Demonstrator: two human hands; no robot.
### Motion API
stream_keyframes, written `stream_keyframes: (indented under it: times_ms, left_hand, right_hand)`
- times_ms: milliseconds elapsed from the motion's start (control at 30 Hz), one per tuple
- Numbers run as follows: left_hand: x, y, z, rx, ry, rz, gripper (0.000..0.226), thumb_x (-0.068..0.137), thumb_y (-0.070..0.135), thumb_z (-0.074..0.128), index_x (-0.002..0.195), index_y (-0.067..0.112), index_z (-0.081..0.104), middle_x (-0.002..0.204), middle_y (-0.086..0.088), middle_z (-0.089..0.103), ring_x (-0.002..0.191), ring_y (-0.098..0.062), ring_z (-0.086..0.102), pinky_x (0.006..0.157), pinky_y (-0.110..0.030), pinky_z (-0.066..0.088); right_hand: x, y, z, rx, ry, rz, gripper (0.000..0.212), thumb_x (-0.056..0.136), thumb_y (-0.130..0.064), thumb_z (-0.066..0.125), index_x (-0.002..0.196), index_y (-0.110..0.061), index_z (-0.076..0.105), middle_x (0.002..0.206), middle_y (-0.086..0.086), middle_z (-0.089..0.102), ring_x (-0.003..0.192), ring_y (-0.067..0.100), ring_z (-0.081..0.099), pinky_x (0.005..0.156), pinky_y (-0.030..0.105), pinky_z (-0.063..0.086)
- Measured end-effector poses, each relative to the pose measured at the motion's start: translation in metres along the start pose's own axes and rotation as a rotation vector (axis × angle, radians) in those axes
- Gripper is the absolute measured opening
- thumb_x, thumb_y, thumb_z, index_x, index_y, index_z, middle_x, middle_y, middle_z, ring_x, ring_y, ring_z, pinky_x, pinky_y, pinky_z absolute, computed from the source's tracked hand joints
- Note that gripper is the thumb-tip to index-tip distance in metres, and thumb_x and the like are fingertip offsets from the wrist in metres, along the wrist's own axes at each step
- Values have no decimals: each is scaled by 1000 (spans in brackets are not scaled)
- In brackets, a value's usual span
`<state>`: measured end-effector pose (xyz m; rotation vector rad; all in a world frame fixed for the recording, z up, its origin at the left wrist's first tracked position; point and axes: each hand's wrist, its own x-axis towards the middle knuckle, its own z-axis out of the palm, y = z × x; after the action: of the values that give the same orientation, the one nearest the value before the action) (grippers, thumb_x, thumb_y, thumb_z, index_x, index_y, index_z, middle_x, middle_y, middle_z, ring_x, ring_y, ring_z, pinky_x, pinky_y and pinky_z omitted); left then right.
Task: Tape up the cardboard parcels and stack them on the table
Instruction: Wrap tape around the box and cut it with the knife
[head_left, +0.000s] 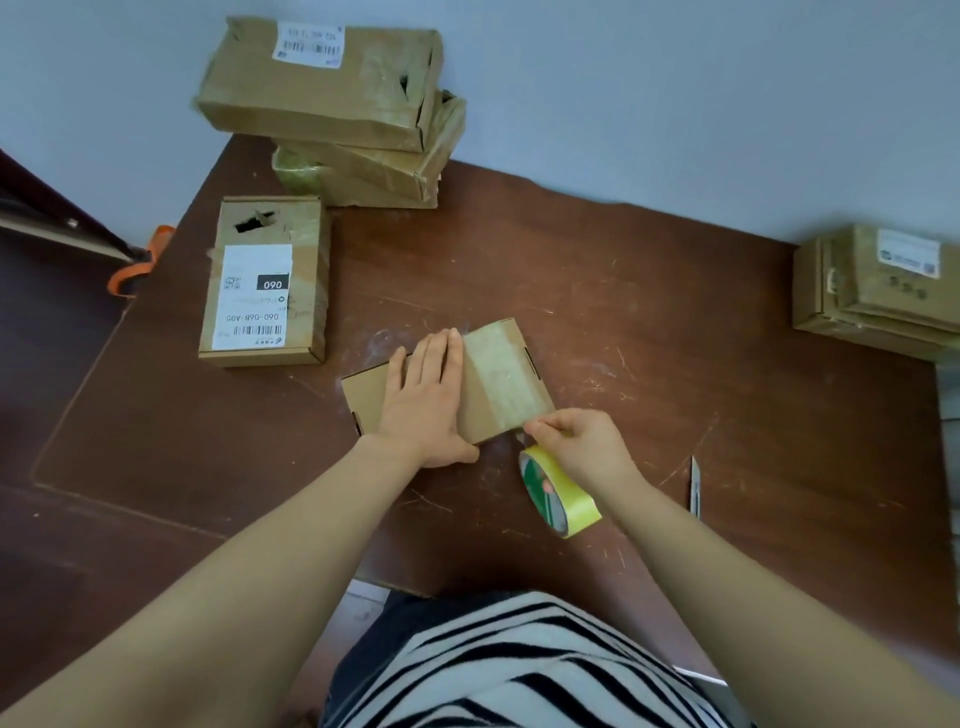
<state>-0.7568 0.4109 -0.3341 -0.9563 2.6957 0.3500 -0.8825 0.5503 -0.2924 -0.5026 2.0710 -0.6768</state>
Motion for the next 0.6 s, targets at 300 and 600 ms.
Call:
stream_keyframes:
  times_ms: [300, 600]
  left_hand:
    - [2, 25, 5, 139, 25, 230, 111, 83, 64, 52, 145, 15, -26, 154, -7, -28, 142, -19, -25, 113, -39, -19]
    - [-15, 24, 13, 178, 342, 495, 50, 74, 7, 68, 123, 15, 65, 132, -1, 59, 121, -24, 56, 93, -58, 46]
  right_hand:
    - [22, -7, -2, 59, -49, 142, 16, 85, -23, 69, 72, -15, 72, 63, -2, 62, 50, 6, 50, 45, 18, 40]
    - [13, -8, 3, 243, -148, 184, 19, 89, -17, 62, 90, 1, 64, 67, 11, 56, 50, 20, 58, 52, 20, 44]
